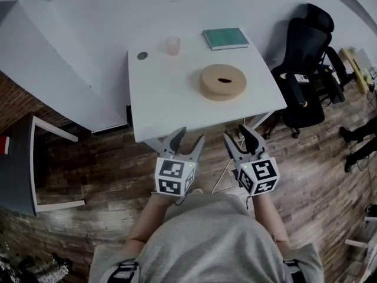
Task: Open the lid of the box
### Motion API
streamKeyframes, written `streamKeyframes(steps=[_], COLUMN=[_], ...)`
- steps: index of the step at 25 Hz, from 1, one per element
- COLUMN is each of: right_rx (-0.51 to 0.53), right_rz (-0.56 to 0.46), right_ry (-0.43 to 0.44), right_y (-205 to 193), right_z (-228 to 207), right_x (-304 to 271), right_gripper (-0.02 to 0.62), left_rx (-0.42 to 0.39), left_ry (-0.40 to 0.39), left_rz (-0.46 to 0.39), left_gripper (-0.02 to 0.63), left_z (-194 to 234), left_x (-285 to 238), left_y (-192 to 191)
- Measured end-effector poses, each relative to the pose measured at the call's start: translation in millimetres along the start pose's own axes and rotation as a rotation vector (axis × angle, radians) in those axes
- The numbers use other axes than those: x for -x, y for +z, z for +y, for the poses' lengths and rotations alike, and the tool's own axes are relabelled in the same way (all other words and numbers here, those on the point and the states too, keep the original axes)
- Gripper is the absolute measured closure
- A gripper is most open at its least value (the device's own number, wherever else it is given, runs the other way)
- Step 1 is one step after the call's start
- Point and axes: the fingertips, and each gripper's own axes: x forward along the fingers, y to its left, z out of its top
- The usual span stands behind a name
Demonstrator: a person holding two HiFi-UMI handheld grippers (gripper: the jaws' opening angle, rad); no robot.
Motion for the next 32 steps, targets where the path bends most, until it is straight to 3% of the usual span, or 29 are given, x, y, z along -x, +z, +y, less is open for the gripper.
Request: streamKeyframes(steps=[12,32], right_rx=[0.091,0.223], right_rz=[0.072,0.229], right_ry=[0.019,0.156], right_y=[-5,-32], right_z=[-25,-95], right_x=[-39,-158], right_gripper=[0.385,0.385], left_rx=[0.04,0.045], left_ry=[-0.014,-0.02], left_rz=[0.056,0.206], left_gripper=[0.383,0.351], left_z=[21,52], left_x=[-50,-200], left_y=[-21,-36])
